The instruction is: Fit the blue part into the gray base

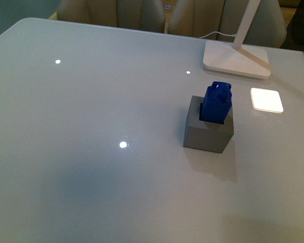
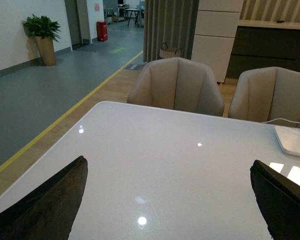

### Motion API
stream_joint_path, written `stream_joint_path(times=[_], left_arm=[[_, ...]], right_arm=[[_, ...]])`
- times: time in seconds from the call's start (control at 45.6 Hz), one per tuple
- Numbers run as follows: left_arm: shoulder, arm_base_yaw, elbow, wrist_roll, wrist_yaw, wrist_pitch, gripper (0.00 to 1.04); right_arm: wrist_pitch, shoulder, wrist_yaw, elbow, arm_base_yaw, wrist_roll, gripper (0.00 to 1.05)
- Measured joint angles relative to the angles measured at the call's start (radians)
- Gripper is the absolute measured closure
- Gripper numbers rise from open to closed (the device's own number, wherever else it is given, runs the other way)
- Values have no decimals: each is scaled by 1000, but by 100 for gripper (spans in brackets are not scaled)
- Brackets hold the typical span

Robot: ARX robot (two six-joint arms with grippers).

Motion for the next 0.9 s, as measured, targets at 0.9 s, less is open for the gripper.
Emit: stream_joint_path(times=[0.9], left_arm=[[0, 0, 0, 0, 0, 0, 7]], right_arm=[[-404, -620, -108, -203, -114, 0, 103]])
